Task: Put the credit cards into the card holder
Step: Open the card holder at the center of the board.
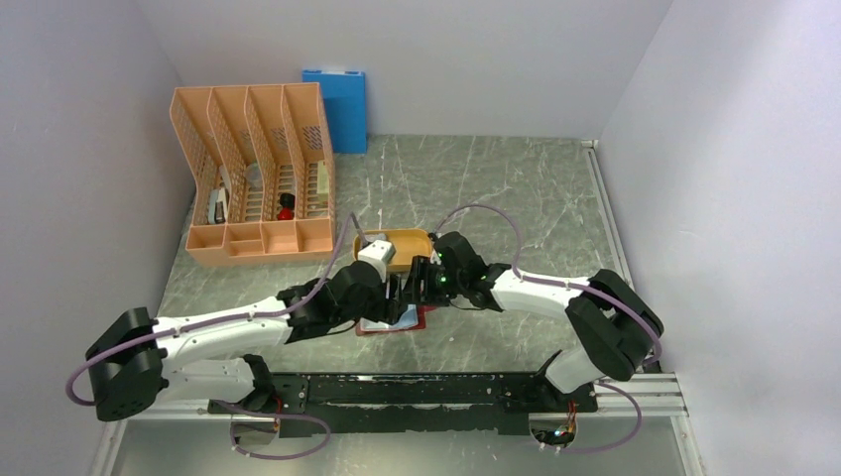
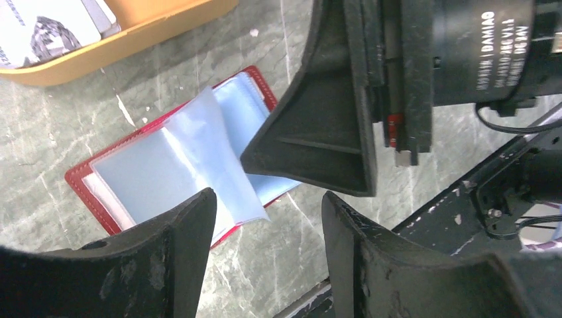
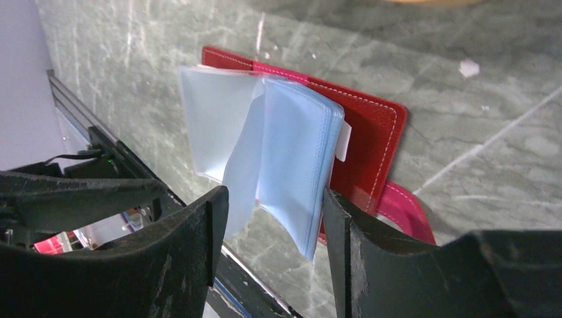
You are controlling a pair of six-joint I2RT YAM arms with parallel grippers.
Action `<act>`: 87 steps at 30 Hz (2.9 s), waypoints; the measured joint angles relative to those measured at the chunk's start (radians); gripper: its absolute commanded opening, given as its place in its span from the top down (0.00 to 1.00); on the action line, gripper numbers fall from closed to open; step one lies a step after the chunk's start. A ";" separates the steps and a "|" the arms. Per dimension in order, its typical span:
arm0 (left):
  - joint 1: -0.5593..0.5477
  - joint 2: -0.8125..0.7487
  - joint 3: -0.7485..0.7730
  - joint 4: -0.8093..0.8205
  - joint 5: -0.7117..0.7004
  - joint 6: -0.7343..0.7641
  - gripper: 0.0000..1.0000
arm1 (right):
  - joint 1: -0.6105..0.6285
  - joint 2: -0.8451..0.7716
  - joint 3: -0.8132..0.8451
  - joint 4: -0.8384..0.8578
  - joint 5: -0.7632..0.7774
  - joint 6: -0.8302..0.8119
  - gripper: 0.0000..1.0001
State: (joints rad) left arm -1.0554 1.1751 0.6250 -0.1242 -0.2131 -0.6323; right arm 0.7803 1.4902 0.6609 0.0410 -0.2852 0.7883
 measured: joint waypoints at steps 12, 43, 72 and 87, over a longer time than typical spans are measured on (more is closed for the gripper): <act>0.000 -0.189 -0.057 -0.007 -0.064 -0.014 0.39 | 0.007 0.038 0.071 0.007 -0.003 0.000 0.43; 0.022 0.160 -0.066 -0.021 -0.138 -0.046 0.60 | 0.005 0.031 -0.018 -0.035 0.102 -0.009 0.66; 0.051 0.186 -0.082 0.034 -0.142 -0.060 0.83 | 0.023 0.126 0.070 -0.034 0.077 -0.068 0.78; 0.051 0.227 -0.039 0.102 -0.067 -0.031 0.66 | 0.028 -0.125 -0.042 -0.169 0.163 -0.067 0.68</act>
State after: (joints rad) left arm -1.0042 1.4021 0.5865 -0.0223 -0.2798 -0.6628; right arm 0.8082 1.3651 0.6189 -0.1280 -0.1223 0.7216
